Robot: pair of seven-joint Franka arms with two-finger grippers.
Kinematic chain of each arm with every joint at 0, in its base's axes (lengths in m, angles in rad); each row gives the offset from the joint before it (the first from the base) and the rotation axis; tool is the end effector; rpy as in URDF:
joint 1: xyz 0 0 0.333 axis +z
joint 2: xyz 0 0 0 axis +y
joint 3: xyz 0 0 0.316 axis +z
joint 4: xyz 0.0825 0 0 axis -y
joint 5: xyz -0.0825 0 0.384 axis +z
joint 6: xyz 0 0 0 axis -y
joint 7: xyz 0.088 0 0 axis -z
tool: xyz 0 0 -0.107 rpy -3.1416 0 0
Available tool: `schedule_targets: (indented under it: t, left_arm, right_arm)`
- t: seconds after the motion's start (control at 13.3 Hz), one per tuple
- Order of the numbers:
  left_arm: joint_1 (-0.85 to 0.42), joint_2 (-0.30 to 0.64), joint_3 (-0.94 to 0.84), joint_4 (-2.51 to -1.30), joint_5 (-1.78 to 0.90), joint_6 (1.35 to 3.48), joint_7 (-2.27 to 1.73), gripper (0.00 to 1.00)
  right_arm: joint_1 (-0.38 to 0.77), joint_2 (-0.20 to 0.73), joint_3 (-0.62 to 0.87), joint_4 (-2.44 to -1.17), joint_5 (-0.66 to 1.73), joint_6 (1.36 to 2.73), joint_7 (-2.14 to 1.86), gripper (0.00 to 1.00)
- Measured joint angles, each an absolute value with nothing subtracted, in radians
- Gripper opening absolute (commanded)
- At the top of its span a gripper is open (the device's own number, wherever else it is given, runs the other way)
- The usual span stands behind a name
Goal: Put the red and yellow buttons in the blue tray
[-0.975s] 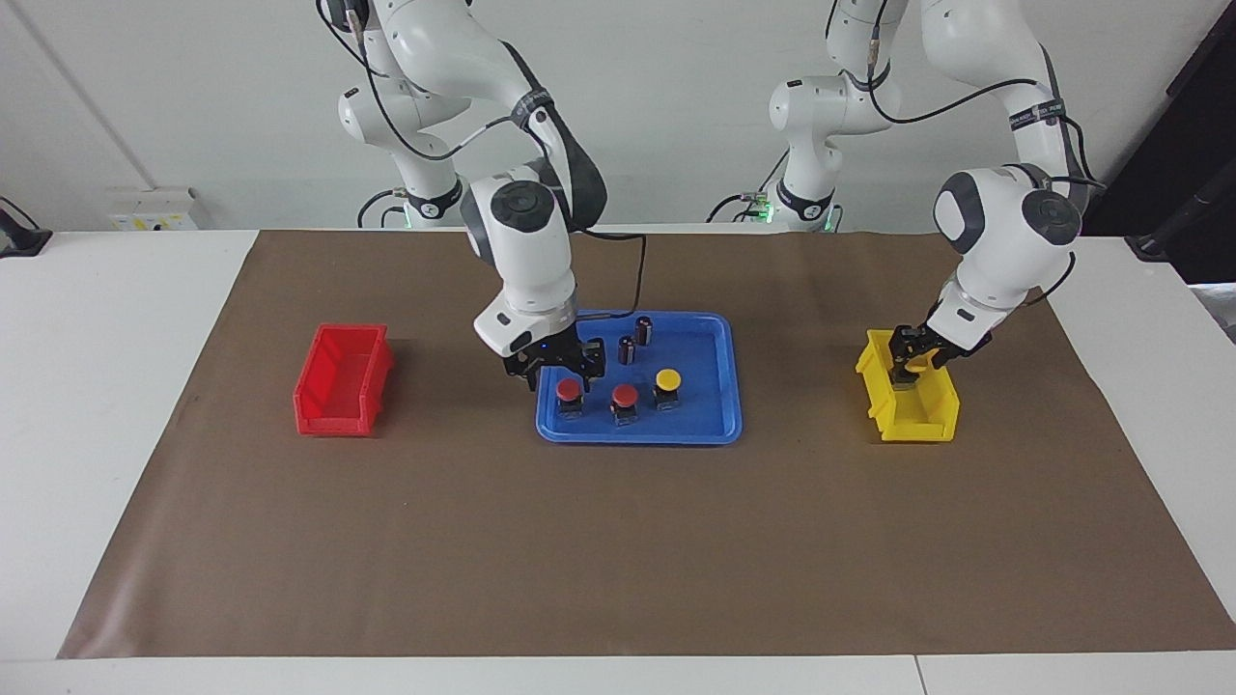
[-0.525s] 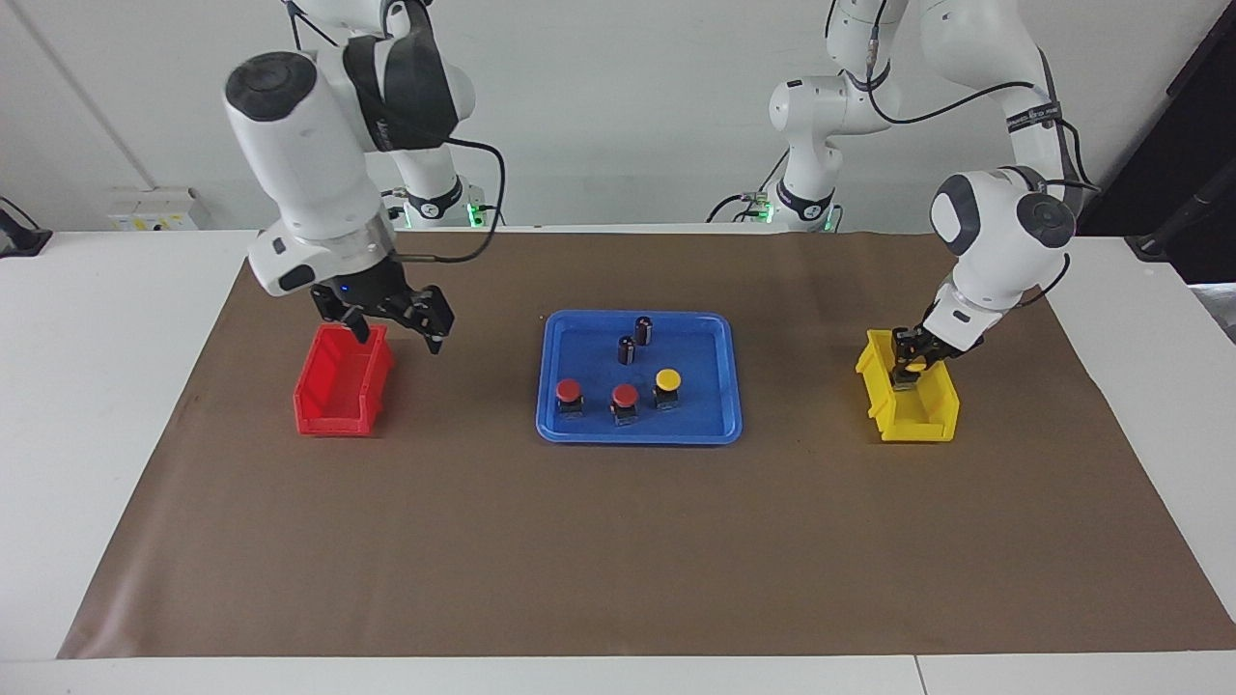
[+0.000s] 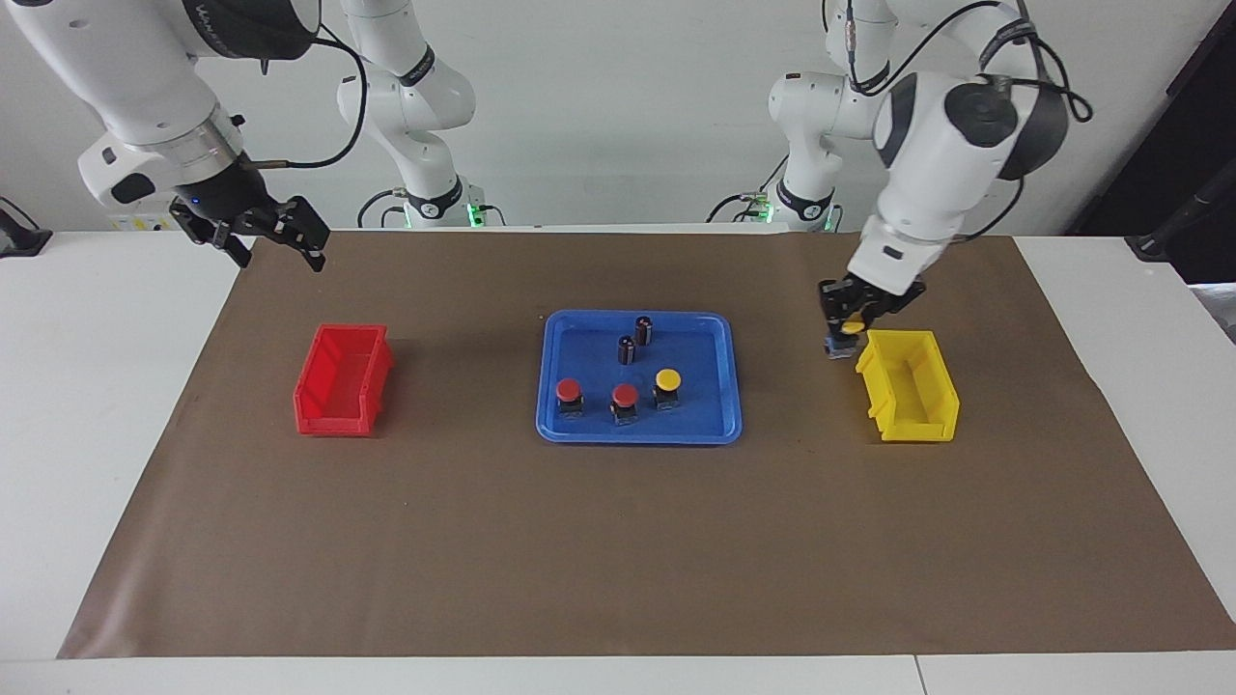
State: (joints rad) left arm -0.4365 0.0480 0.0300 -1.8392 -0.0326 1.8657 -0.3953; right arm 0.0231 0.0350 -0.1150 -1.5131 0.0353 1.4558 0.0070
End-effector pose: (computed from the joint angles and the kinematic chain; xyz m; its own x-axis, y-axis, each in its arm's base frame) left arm 0.5260 -0.2294 0.4948 0.9995 -0.0017 -0.0313 -0.0011 -0.9998 0.0189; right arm 0.5514 -0.0455 0.6226 0.9912 -0.0946 -0.0921 -0.0978 -0.9947 -0.0306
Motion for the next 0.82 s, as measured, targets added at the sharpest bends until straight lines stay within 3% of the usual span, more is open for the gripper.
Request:
schedule_targets:
  t: [0.22,0.82]
  left_arm:
    - [-0.499,0.093,0.029,-1.891,-0.087,1.993,-0.410,0.01]
    - [-0.607,0.202,0.030,-1.912,-0.096,2.131,-0.500,0.01]
  right_arm:
    - [0.014,0.018,-0.114,-1.576,0.031,1.479,-0.020,1.00]
    - [0.011,0.008,-0.113,-1.580,-0.008,1.505,-0.035,1.00]
